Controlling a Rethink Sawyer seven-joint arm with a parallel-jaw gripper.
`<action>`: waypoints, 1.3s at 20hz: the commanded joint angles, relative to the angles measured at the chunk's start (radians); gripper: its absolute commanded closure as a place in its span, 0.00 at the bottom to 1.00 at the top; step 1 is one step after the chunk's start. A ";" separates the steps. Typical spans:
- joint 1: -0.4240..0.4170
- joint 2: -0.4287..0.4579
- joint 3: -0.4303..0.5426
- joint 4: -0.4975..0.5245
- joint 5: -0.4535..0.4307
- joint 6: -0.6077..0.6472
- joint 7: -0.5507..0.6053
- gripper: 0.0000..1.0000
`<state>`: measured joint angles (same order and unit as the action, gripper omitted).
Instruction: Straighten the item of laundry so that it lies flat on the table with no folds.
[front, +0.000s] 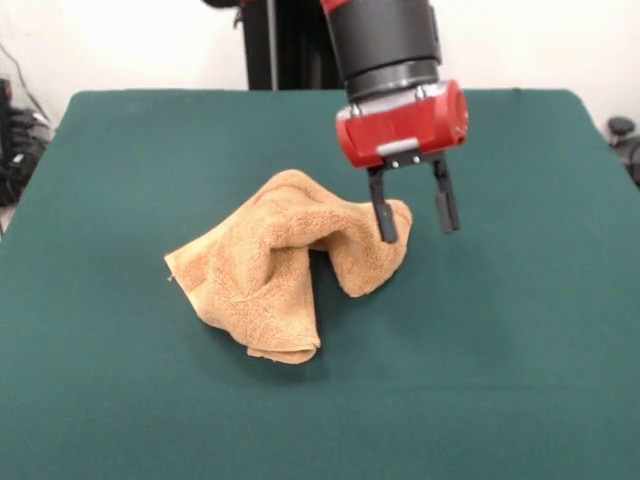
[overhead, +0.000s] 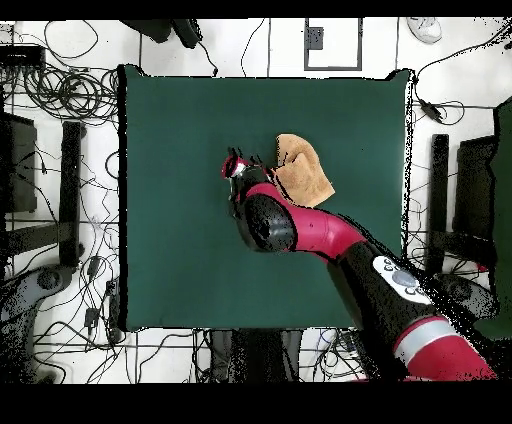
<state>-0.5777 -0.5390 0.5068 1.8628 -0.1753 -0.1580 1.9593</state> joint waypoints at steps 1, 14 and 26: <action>-0.030 0.118 0.213 0.082 0.002 0.184 0.105 0.00; -0.045 0.050 0.179 0.087 -0.003 0.427 0.010 0.00; 0.046 -0.118 -0.048 -0.017 -0.116 0.752 -0.078 0.00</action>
<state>-0.5692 -0.6177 0.5490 1.8996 -0.2095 0.4056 1.9593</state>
